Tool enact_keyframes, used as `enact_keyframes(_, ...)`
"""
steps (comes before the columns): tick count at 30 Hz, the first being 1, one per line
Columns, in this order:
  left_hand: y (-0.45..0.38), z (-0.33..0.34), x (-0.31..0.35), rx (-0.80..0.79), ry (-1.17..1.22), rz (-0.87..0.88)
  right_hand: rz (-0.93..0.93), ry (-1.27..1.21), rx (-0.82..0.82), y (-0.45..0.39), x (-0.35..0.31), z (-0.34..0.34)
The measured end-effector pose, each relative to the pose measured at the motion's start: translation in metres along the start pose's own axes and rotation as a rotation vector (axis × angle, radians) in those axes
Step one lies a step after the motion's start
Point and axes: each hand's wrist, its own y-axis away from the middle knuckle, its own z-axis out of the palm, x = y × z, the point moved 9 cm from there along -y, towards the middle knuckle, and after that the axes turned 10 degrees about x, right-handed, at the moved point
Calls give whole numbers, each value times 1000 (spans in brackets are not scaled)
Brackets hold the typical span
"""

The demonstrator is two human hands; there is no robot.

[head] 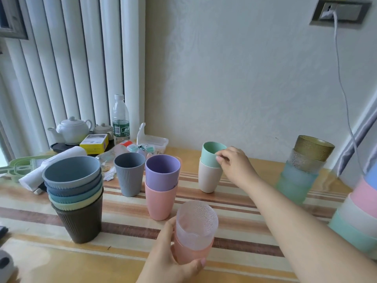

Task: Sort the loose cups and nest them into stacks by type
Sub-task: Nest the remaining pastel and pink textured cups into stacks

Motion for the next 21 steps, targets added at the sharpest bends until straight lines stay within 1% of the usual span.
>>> enact_keyframes(4,0,-2,-3,15,23,-29,22,-45,-5,9,7,11)
enact_keyframes(7,-1,-2,-5,19,32,-45,34,-92,50,12,8,12)
enact_keyframes(9,-1,-4,-7,29,23,-51,45,-90,90,12,8,13)
enact_keyframes(17,-4,-8,-8,43,-22,-46,65,-71,102,14,5,15)
enact_keyframes(21,-3,-9,-6,48,-54,-34,46,-68,167,22,4,-1)
